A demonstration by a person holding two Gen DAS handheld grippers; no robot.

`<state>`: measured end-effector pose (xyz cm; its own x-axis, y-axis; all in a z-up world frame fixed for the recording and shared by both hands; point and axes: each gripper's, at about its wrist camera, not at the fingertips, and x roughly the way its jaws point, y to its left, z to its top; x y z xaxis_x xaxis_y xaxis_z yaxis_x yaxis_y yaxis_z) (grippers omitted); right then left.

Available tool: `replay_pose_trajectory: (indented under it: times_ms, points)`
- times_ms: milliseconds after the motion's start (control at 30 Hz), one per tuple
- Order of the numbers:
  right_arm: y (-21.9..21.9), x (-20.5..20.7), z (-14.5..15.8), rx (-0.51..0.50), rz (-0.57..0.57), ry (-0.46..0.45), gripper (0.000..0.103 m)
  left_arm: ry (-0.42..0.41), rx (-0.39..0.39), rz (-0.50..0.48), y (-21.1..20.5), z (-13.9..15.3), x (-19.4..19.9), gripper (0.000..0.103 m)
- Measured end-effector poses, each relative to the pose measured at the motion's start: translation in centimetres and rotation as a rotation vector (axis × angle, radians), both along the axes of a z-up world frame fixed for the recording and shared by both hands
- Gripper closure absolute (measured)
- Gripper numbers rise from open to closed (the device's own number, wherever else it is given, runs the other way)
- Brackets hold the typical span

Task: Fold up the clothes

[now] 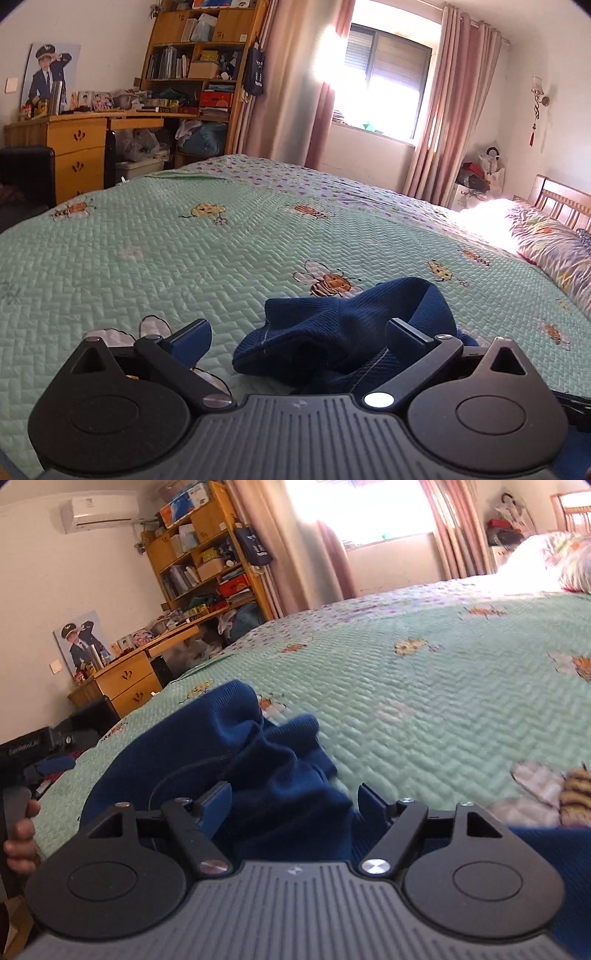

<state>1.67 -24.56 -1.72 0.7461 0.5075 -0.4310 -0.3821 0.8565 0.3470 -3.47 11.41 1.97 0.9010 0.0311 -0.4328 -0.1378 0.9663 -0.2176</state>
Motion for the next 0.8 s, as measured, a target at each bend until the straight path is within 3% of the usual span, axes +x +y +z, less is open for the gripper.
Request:
replay_pose_trajectory:
  times_ms: [100,267,333,367,400,467,533,633,800]
  points:
    - [2.4,2.6,0.3,-0.035,0.062,-0.015,0.027,-0.013,-0.001,-0.057,-0.3,-0.4,1.2,0.003]
    - [6.1,7.3,-1.0,-0.109,0.136,0.048,0.031,-0.015,0.055,-0.137,-1.5,-0.2,4.0,0.003]
    - [6.7,8.6,-1.8,-0.128,0.148,0.11,0.06,-0.001,0.058,-0.15,-1.8,0.2,5.1,0.004]
    - [6.7,8.8,-2.1,-0.107,0.15,0.137,0.082,0.008,0.05,-0.147,-1.7,0.6,5.5,0.004]
    - [6.6,8.6,-2.0,-0.098,0.158,0.141,0.086,0.012,0.044,-0.146,-1.7,1.0,5.7,0.004]
    - [6.7,7.1,-1.2,-0.161,0.15,0.051,0.088,-0.006,0.055,-0.132,-1.7,1.8,4.9,0.004]
    - [6.6,4.8,0.2,-0.295,0.098,-0.098,0.089,-0.026,0.071,-0.119,-1.7,2.3,3.8,0.004]
    - [4.2,1.3,2.4,-0.438,-0.042,-0.288,0.089,-0.015,0.075,-0.104,-1.7,2.1,1.9,0.003]
    - [-2.1,-1.8,3.5,-0.561,-0.223,-0.28,0.089,0.036,0.105,-0.1,-3.0,1.6,-0.1,0.003]
